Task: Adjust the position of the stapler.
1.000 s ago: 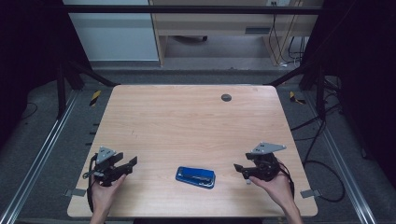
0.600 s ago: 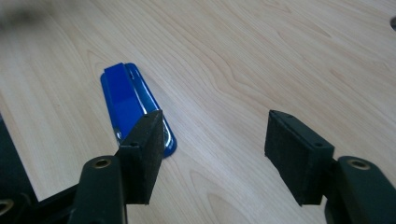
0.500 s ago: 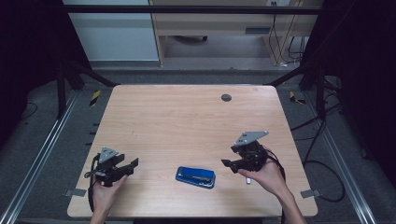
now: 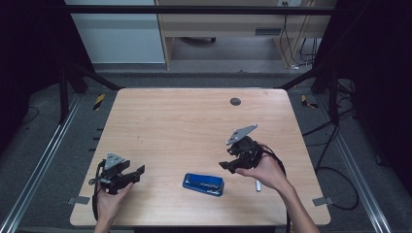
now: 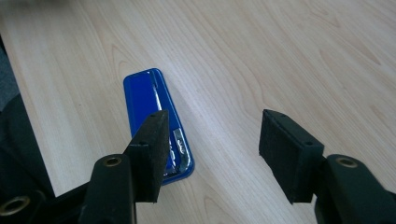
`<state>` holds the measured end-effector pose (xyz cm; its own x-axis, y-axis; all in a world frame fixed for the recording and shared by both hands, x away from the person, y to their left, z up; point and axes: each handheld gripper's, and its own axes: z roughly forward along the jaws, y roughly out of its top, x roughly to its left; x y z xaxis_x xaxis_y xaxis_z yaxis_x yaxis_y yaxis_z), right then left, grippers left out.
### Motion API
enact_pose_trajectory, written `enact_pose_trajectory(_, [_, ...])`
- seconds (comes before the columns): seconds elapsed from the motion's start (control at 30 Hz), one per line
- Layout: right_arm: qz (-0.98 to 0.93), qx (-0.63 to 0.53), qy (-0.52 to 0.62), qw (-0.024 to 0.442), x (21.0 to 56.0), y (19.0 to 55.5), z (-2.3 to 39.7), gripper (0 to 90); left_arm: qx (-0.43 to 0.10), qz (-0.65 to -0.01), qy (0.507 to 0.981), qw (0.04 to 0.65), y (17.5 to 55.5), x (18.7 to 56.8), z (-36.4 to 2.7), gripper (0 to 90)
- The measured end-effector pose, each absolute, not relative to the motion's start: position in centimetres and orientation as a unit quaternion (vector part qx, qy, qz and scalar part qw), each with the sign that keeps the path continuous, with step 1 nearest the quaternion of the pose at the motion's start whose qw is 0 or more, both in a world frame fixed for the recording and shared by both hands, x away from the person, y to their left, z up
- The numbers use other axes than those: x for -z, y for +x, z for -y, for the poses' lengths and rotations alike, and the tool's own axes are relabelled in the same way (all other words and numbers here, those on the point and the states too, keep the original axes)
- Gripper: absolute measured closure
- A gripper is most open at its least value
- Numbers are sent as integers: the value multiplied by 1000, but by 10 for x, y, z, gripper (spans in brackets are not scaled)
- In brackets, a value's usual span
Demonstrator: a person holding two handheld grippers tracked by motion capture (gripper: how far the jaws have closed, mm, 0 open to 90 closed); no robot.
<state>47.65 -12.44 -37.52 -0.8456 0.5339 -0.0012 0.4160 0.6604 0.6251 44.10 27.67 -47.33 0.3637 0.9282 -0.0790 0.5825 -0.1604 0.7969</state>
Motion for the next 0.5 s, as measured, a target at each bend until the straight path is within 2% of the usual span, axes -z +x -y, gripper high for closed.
enact_pose_trajectory(0.3, [-925, -294, 231, 73, 382, 478, 102, 441, -223, -517, 731, 387, 442, 473, -277, 342])
enact_pose_trajectory(0.5, [-932, -291, 209, 55, 395, 479, 86, 482, -218, -516, 732, 387, 441, 474, -276, 341])
